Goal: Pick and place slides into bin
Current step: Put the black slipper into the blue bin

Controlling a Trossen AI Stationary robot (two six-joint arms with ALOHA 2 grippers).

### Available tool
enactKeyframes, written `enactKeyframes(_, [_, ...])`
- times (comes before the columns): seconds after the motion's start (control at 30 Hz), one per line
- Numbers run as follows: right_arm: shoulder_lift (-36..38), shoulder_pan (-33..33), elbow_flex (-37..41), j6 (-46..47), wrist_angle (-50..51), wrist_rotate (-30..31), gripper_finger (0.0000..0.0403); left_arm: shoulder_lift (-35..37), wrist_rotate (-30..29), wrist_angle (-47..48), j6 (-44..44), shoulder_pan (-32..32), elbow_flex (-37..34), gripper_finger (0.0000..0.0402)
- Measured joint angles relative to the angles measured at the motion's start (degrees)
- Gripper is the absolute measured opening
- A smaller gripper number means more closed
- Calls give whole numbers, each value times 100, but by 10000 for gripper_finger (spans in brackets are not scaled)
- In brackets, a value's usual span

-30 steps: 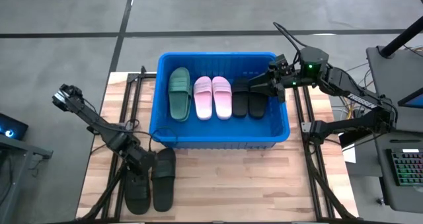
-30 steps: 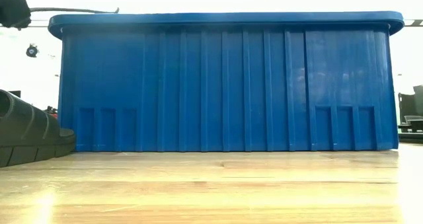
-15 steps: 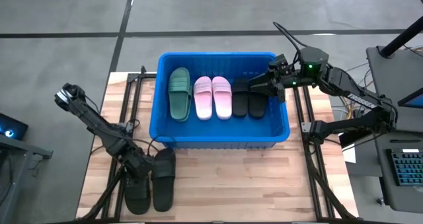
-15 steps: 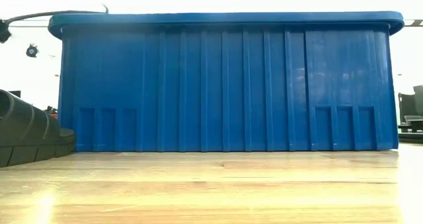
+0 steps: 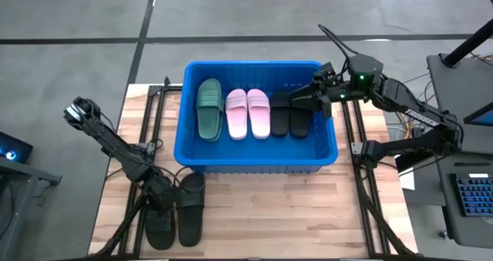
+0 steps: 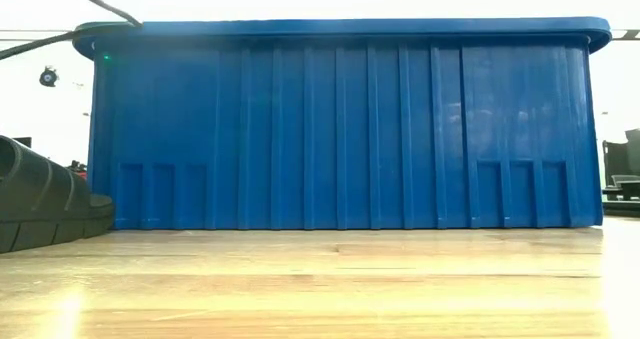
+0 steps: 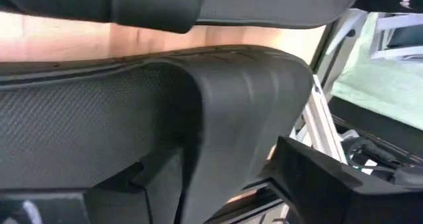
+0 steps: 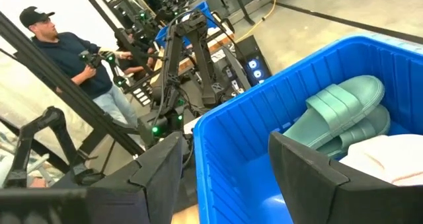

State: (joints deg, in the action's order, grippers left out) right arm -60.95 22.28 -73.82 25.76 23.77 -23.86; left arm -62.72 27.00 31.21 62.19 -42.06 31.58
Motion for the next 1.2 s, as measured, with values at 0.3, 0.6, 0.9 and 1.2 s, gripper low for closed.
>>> enactKeyframes(0.3, [0,0,0,19,-4,12,215,-15,9,9,-151,-7,-60,166])
enactKeyframes(0.6, [0,0,0,171,-11,12,215,-7,466,-150,39,-7,-78,19])
enactKeyframes(0.9, [0,0,0,275,-18,9,215,130,1570,-535,408,-9,170,2])
enactKeyframes(1.2, [2,0,0,382,-46,16,215,1051,926,-466,1157,-14,1103,1])
